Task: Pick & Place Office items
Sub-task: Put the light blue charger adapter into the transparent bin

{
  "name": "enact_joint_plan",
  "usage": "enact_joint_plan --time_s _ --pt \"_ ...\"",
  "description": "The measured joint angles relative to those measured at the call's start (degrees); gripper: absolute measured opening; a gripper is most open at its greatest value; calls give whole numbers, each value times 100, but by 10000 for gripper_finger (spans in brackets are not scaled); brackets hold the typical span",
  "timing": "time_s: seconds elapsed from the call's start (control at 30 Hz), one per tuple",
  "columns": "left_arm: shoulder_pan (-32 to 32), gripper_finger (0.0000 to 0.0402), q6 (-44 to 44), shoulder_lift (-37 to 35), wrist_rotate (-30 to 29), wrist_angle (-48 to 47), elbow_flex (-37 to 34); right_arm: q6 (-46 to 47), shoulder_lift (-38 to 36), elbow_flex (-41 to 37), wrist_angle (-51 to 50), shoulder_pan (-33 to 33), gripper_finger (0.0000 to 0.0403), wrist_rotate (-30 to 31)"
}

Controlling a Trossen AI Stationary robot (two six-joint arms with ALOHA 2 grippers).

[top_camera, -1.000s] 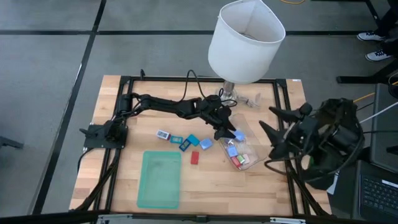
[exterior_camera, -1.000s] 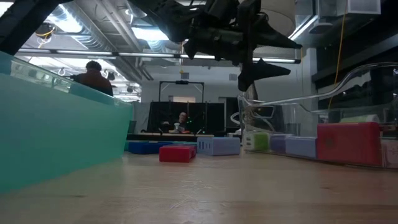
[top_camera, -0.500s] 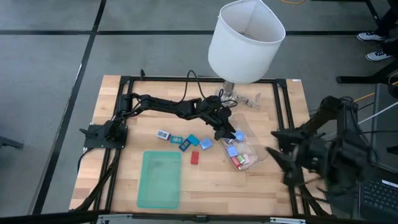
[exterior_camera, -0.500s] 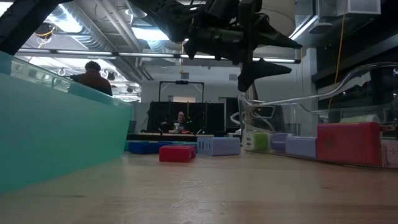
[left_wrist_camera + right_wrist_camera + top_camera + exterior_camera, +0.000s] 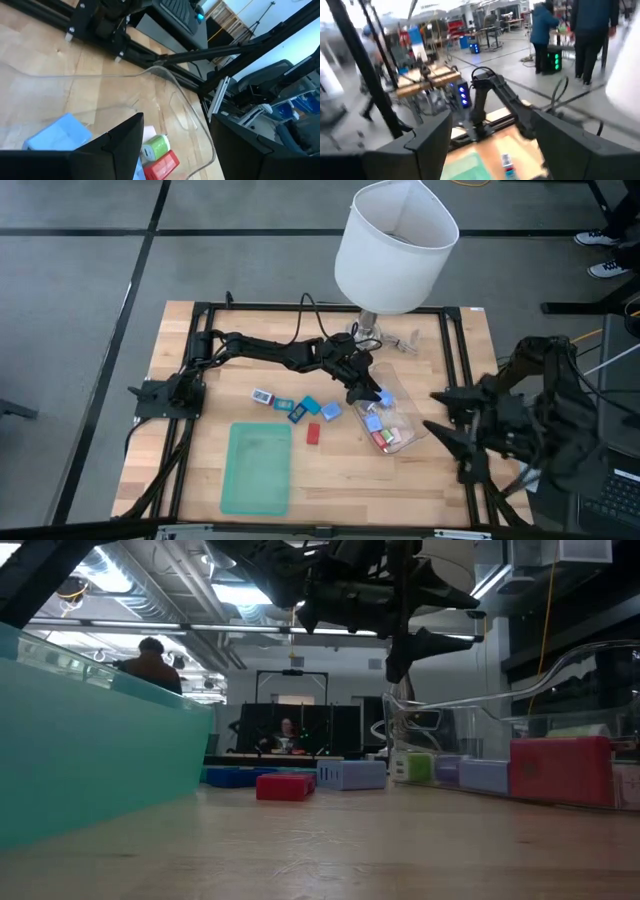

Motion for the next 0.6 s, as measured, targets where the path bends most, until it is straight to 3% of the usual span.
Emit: enact_joint_plan --time_s 0.13,0.33,0.47,0.6 --pt "0 221 -142 0 12 42 0 -758 -14 309 103 -375 279 -300" --pt "-17 221 -157 0 68 49 0 -167 18 379 283 -920 279 -265" --pt "-22 221 -154 0 73 121 0 515 68 379 281 -1191 279 -733" --pt "-7 221 -154 0 76 303 0 -53 76 379 249 -1336 279 -1114"
